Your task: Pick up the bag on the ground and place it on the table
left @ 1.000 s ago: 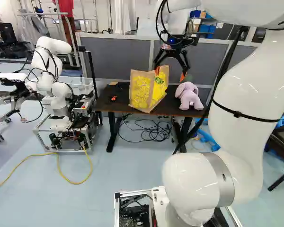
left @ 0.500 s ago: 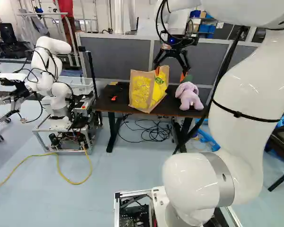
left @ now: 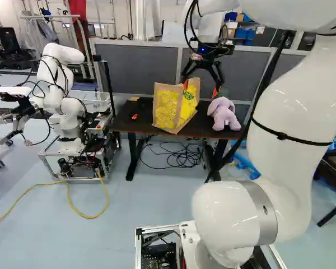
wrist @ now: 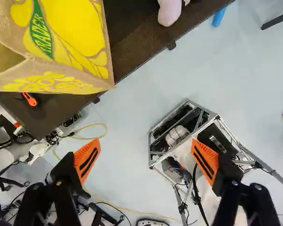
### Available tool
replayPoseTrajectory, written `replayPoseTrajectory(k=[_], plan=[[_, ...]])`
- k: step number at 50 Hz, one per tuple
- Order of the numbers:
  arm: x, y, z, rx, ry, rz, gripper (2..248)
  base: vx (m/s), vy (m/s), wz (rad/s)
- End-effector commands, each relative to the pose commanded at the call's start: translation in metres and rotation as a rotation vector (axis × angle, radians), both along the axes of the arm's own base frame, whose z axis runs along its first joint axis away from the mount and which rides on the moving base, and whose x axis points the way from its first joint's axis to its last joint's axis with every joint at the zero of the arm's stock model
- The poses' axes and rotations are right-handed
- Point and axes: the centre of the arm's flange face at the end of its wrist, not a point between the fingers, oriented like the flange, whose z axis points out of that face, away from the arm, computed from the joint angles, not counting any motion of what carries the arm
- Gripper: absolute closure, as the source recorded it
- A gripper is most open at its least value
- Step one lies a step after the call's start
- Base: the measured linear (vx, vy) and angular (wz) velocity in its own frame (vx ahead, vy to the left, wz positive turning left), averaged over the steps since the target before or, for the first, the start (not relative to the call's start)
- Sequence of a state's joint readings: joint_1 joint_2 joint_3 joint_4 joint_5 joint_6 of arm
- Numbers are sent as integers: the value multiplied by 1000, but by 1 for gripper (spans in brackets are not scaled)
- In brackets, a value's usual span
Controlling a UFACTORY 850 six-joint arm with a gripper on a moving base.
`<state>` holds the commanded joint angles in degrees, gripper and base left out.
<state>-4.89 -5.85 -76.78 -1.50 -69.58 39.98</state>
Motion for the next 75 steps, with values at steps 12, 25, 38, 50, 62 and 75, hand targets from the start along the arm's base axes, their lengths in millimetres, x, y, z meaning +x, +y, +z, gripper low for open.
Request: replayPoseTrajectory(k=[12,25,38,50,62,75], plan=[[-1,1,-9,-2,-27,19,3,0,0,0],[-2,3,-21,-5,-68,47,3,0,0,0],[-5,5,-37,-11,-119,82,3,0,0,0],[-9,7,-54,-19,-176,120,3,0,0,0],[-14,10,-74,-31,-242,164,3,0,0,0],[-22,14,-98,-48,-323,218,3,0,0,0]])
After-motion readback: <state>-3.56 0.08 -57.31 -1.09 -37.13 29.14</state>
